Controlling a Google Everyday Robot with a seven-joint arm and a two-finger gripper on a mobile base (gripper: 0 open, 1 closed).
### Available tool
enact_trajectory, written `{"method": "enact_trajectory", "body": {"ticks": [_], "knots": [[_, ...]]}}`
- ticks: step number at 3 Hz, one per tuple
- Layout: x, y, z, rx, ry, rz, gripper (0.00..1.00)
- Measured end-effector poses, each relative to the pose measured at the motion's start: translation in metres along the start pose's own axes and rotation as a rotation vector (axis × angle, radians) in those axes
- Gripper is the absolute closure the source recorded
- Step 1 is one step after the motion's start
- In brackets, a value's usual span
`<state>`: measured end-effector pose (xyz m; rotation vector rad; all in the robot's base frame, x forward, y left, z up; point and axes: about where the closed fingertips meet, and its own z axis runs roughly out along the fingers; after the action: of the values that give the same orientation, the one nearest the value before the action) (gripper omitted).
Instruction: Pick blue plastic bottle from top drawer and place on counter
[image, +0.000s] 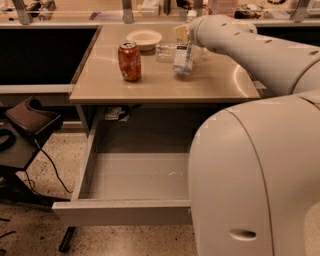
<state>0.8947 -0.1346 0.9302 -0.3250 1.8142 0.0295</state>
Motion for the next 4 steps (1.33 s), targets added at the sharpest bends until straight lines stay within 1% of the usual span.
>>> {"method": "enact_trajectory", "body": {"ticks": [1,2,4], "knots": [[0.0000,0.0002,0.0001,0.000,0.000,0.000,1.00],[0.0000,0.0002,0.0001,0.000,0.000,0.000,0.81],[0.0000,0.0003,0.0001,0.000,0.000,0.000,0.34]]}}
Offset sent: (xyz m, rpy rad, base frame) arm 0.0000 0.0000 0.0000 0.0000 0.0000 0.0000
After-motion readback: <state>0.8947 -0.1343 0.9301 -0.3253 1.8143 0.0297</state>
